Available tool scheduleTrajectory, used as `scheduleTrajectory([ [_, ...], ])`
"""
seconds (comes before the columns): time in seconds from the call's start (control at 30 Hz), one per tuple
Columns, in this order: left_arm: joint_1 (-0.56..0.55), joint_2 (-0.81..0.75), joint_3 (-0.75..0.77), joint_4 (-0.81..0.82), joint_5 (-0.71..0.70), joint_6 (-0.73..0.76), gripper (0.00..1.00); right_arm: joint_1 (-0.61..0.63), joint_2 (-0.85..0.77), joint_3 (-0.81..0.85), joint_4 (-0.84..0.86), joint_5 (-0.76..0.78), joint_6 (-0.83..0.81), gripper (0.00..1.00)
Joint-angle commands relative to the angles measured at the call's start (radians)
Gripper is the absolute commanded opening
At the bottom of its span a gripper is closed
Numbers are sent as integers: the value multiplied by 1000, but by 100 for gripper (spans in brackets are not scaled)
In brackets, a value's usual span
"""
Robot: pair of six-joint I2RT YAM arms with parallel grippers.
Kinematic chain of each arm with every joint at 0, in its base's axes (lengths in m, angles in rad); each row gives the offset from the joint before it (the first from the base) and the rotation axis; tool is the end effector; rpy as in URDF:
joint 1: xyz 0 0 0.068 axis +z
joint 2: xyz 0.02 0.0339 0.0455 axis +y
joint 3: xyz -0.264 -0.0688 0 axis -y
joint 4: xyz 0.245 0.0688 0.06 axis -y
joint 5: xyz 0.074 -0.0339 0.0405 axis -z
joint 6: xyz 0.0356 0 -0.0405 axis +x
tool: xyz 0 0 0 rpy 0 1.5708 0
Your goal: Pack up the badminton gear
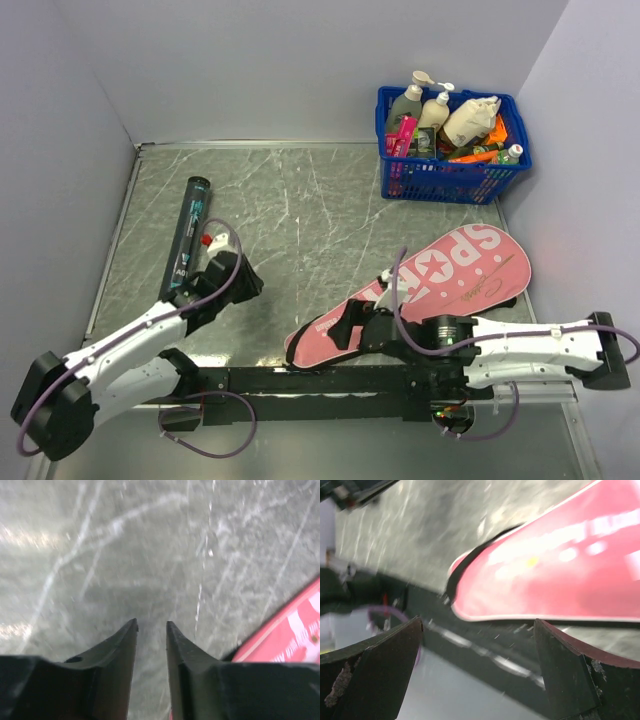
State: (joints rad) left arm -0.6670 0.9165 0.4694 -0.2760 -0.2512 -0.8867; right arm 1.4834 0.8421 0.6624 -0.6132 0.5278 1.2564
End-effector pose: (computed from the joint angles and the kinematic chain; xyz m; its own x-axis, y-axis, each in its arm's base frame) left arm 0.1528 -0.1091 0.1994 -0.6795 -0.4204 -0.6013 -0.1168 0.8711 -0.4771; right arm 0.0327 0.1673 0.2511 -0.8083 0.1871 -0.5582 -0.1975 0.8071 0.5564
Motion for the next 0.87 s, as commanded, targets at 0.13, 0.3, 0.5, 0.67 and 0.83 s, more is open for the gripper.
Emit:
scheduleTrajectory([
  [0.13,61,91,185,58,26,118,82,-263,-16,14,-4,-142,-248,100],
  [0.3,64,102,339,3,33,185,96,-342,80,146,-57,-127,-375,100],
  [0.5,63,68,471,-52,90,259,96,-391,214,314,-71,-75,-509,100],
  [0.67,64,2,503,-75,79,295,96,-449,276,410,-60,-75,-571,100],
  [0.83,64,-64,535,-120,-22,333,96,-483,218,341,81,-131,-640,100],
])
